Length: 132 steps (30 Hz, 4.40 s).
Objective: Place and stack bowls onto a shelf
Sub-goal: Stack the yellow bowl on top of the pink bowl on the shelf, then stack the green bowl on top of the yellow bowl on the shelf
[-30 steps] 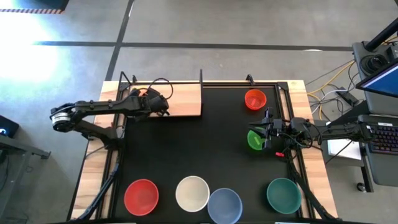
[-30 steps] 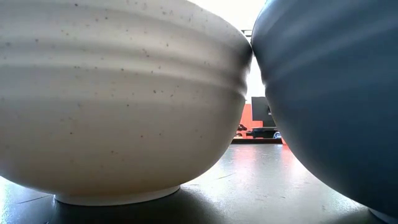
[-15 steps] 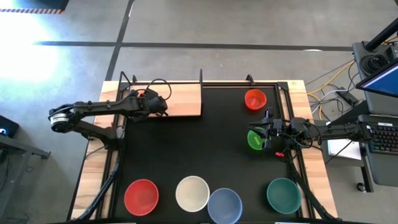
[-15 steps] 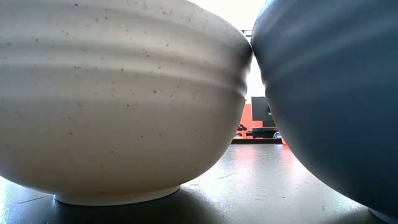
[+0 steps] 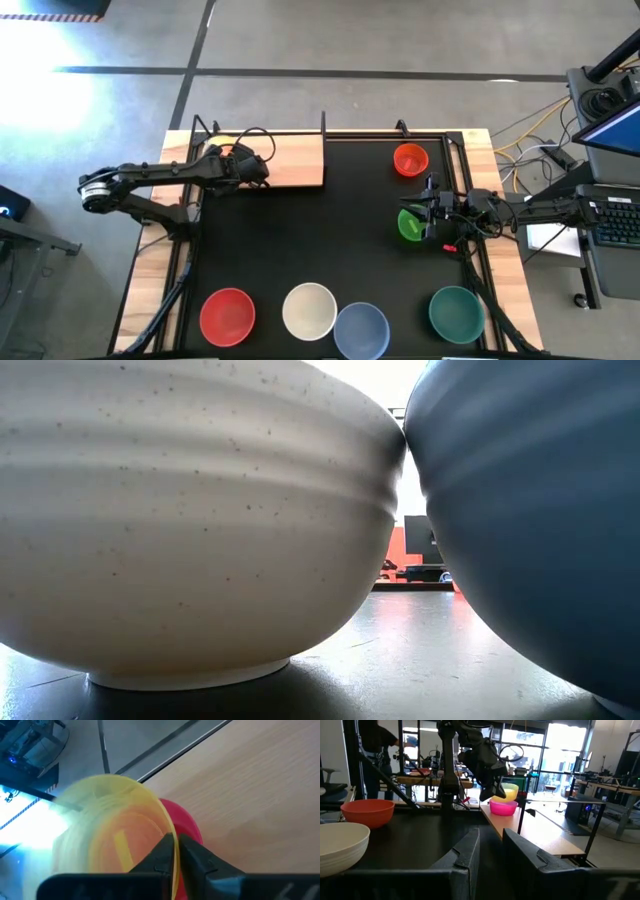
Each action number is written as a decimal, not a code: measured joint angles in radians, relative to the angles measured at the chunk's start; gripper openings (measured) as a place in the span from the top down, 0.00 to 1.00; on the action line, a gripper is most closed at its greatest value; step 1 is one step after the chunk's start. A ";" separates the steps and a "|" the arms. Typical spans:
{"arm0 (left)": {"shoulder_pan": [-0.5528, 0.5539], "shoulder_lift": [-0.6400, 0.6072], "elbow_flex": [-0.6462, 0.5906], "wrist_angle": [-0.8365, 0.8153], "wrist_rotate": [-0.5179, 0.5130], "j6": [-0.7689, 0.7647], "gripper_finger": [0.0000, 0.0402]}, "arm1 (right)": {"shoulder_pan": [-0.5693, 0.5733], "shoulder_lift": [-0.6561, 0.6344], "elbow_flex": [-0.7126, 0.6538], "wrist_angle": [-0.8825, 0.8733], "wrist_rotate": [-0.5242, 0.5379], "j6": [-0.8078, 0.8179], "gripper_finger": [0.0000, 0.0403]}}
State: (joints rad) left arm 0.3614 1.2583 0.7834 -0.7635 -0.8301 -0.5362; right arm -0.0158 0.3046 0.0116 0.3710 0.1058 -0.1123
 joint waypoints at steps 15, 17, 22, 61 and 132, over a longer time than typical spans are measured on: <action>0.000 0.006 0.000 -0.002 0.055 -0.015 0.99 | 0.000 0.000 0.000 0.000 0.000 0.000 0.81; 0.000 0.007 0.000 -0.006 0.055 -0.015 0.99 | 0.000 0.000 0.000 0.000 0.000 0.000 0.81; 0.000 0.019 0.000 -0.008 0.060 -0.024 0.99 | 0.000 0.000 0.000 0.000 0.000 0.000 0.81; -0.469 0.031 0.137 0.267 0.115 0.004 0.76 | 0.000 0.000 0.000 0.000 0.000 0.000 0.81; -0.581 0.104 0.137 0.498 0.113 0.087 0.76 | -0.002 0.339 0.516 -1.016 -0.058 1.243 0.57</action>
State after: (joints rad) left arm -0.2192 1.3624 0.9207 -0.2654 -0.7175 -0.4491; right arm -0.0179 0.6433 0.5280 -0.6453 0.0481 1.1307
